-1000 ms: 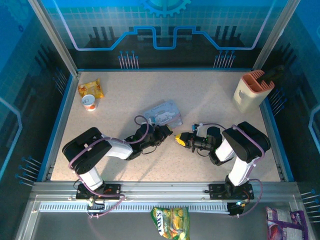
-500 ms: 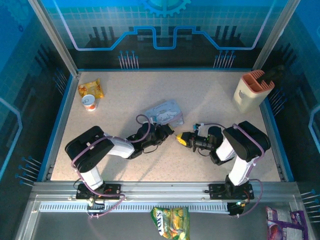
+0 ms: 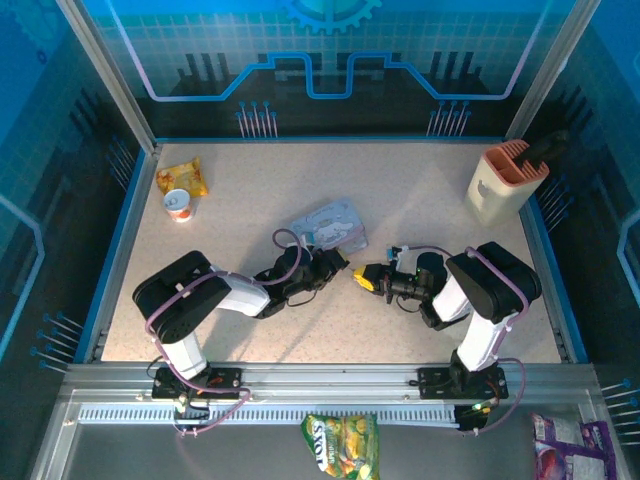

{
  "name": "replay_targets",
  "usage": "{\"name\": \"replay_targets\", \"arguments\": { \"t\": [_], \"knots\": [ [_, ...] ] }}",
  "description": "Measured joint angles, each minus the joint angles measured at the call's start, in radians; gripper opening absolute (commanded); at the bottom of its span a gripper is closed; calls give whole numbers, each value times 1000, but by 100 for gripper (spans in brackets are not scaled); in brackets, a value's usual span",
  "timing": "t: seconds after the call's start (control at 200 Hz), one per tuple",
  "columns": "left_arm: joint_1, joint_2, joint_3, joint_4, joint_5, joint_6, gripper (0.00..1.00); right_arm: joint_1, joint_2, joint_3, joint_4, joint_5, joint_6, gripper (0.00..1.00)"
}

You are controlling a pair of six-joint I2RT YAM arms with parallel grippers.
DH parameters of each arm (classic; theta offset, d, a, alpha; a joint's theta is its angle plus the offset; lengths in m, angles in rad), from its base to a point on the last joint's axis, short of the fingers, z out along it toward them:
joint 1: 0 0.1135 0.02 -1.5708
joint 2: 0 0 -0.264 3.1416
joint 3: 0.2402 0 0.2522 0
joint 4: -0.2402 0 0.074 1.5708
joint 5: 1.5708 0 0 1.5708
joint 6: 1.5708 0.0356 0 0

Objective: Unlock the padlock with the key

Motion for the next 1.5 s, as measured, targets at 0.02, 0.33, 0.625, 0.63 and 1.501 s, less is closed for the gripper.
{"name": "replay_targets", "arguments": {
  "t": [0.02,0.33,0.625,0.63,1.501],
  "knots": [
    [0,0,0,0,0,0,0,0,-1,0,-2,0,-3,0],
    [-2,0,0,2,4,-1,0,1,-95,9,-151,4,-74,0],
    [-2,0,0,18,3,-5,0,1,-151,31,-258,2,-113,0],
    [-2,0,0,18,3,-5,0,1,-150,31,-256,1,-111,0],
    [-3,8,13,53,-9,-4,0,-43,-24,38,-23,-94,68,0]
  ]
}}
